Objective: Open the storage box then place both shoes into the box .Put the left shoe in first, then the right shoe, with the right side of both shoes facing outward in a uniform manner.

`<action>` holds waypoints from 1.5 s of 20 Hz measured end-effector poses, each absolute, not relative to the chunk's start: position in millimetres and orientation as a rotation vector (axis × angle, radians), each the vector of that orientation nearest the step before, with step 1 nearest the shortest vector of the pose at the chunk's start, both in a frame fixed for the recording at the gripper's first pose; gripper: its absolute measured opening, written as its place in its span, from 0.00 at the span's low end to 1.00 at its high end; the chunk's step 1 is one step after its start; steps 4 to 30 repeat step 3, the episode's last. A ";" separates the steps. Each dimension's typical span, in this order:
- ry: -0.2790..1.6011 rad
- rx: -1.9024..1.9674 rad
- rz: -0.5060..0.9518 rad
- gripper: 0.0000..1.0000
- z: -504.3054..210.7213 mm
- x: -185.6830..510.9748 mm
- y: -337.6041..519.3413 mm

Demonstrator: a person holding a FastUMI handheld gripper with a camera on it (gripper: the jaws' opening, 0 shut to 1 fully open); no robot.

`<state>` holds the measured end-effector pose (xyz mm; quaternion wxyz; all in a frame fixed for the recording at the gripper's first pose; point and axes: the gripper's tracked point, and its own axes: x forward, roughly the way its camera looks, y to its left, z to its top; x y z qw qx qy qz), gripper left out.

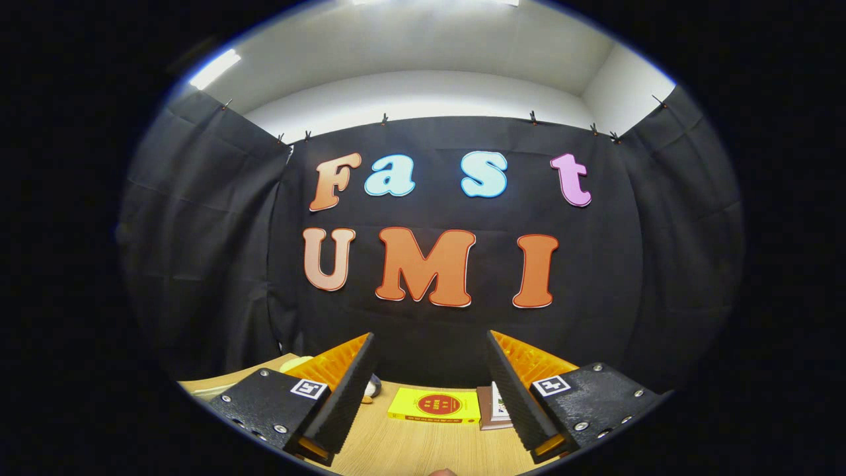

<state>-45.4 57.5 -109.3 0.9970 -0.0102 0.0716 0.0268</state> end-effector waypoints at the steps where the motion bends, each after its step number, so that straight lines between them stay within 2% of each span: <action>1: 0.139 -0.023 0.060 0.97 -108.3 -45.3 58.9; 30: 0.122 -0.034 0.069 0.97 -103.7 -43.5 61.2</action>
